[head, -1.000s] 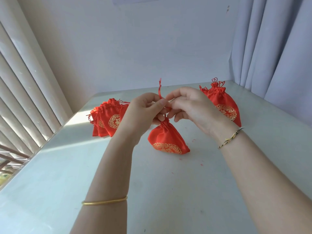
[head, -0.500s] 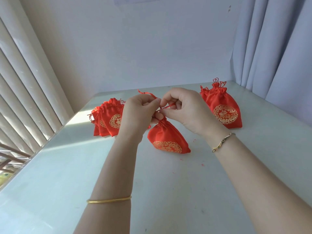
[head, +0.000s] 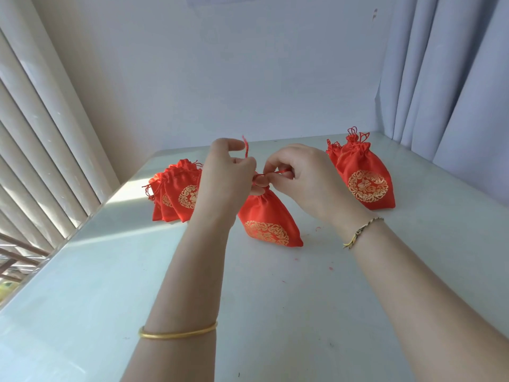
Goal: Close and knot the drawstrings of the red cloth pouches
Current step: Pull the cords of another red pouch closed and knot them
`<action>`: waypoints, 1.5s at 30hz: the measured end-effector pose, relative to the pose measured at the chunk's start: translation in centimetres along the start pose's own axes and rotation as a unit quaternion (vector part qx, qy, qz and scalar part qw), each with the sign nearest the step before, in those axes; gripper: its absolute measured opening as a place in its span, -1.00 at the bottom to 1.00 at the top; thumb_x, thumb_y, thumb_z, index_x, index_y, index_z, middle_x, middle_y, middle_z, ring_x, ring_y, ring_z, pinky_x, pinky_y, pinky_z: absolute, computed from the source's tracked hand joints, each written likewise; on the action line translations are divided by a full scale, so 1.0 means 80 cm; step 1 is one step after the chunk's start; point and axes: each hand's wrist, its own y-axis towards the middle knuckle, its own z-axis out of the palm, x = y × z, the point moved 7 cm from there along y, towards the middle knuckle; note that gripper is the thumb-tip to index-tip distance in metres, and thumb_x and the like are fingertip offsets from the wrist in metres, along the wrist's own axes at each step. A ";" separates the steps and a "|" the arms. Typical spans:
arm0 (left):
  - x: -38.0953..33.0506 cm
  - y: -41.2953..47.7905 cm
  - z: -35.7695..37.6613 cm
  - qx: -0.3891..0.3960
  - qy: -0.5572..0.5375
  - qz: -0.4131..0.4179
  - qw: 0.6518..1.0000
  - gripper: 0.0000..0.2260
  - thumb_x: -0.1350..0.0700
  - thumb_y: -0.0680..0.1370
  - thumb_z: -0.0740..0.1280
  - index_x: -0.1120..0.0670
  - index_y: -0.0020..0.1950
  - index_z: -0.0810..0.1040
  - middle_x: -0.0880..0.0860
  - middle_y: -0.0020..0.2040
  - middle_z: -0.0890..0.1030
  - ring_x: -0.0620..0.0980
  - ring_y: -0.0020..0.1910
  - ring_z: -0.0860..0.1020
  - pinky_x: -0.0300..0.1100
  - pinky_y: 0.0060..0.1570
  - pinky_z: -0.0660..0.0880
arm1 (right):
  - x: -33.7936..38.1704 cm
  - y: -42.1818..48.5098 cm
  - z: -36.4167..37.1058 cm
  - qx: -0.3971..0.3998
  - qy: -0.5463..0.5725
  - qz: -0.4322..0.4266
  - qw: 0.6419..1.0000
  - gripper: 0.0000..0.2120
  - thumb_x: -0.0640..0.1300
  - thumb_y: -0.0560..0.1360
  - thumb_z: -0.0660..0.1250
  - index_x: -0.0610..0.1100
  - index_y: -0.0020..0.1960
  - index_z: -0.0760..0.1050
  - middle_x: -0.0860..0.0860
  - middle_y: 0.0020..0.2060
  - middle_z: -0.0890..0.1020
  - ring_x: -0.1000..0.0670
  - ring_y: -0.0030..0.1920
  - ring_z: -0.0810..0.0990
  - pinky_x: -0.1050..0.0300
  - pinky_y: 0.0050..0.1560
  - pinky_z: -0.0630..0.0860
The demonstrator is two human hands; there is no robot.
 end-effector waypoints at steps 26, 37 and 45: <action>-0.034 -0.019 0.017 0.076 0.205 0.138 0.966 -0.49 0.36 0.50 0.14 -0.06 0.38 0.25 0.02 0.25 0.32 -0.05 0.01 0.57 -0.18 -0.01 0.49 | -0.015 0.000 -0.012 0.053 0.130 0.064 0.988 -0.96 -0.27 0.41 0.40 -0.17 -0.20 0.60 -0.12 -0.32 0.53 0.08 -0.33 0.38 0.22 -0.28 0.32; 0.002 -0.017 0.017 0.165 -0.337 -0.204 0.904 -0.73 0.34 0.56 0.10 0.18 0.24 0.35 0.21 0.18 0.45 0.26 -0.05 0.64 0.07 0.00 0.56 | -0.013 -0.002 -0.035 0.029 0.050 0.015 0.998 -0.94 -0.27 0.41 0.38 -0.16 -0.21 0.60 0.00 -0.37 0.45 0.18 -0.44 0.34 0.33 -0.37 0.25; 0.000 0.002 -0.015 0.066 -0.034 -0.020 0.997 -0.86 0.28 0.49 0.35 0.12 0.02 0.52 0.00 -0.23 0.54 -0.12 -0.32 0.53 -0.26 -0.32 0.45 | -0.027 -0.002 -0.026 0.032 0.175 0.107 0.978 -0.88 -0.32 0.45 0.34 -0.15 -0.22 0.55 0.15 -0.53 0.50 0.22 -0.50 0.39 0.43 -0.43 0.29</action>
